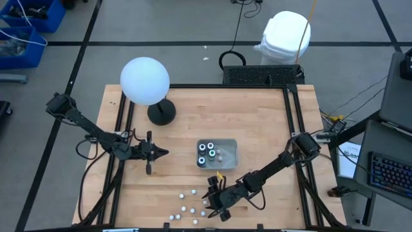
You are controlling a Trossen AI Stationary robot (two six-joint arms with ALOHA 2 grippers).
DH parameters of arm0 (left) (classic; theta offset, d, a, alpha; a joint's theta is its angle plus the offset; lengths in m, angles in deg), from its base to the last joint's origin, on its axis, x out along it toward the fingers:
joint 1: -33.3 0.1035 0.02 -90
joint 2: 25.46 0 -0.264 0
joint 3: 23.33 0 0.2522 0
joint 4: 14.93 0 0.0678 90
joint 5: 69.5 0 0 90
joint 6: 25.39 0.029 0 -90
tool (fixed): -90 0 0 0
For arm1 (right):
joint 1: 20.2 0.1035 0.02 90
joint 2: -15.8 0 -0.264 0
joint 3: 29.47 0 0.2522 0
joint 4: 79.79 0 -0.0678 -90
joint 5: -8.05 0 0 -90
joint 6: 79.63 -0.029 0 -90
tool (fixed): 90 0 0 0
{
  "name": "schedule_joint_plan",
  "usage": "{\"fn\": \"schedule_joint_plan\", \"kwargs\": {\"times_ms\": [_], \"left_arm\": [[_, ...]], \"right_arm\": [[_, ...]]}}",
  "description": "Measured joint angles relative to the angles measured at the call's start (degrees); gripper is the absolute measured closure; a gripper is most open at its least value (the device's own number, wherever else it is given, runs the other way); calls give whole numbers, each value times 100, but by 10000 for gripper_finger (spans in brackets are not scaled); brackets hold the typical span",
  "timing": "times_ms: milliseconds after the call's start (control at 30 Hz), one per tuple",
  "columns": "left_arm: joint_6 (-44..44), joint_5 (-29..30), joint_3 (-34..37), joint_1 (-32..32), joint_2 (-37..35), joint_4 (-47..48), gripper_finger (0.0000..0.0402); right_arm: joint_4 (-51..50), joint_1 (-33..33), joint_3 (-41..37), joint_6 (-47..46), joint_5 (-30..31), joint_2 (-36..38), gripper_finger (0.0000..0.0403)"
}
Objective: Pick & Place food coloring
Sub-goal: Put the small dark red food coloring bottle into the gray bin
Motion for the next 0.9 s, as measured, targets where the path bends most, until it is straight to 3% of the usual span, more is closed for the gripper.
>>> {"fn": "schedule_joint_plan", "kwargs": {"times_ms": [167, 367, 567, 900], "left_arm": [[0, -2, 0, 0, 0, 5, 395], [0, -1, 0, 0, -1, 4, 364], [0, -1, 0, 0, 0, 6, 349], [-2, -2, 0, 0, 0, 7, 368]], "right_arm": [[82, -2, 0, 179, 12, -126, 218], [112, 0, 4, 196, 10, -87, 237], [25, -2, 4, 109, -2, -89, 279], [-7, -2, 4, 230, -307, -71, 360]]}}
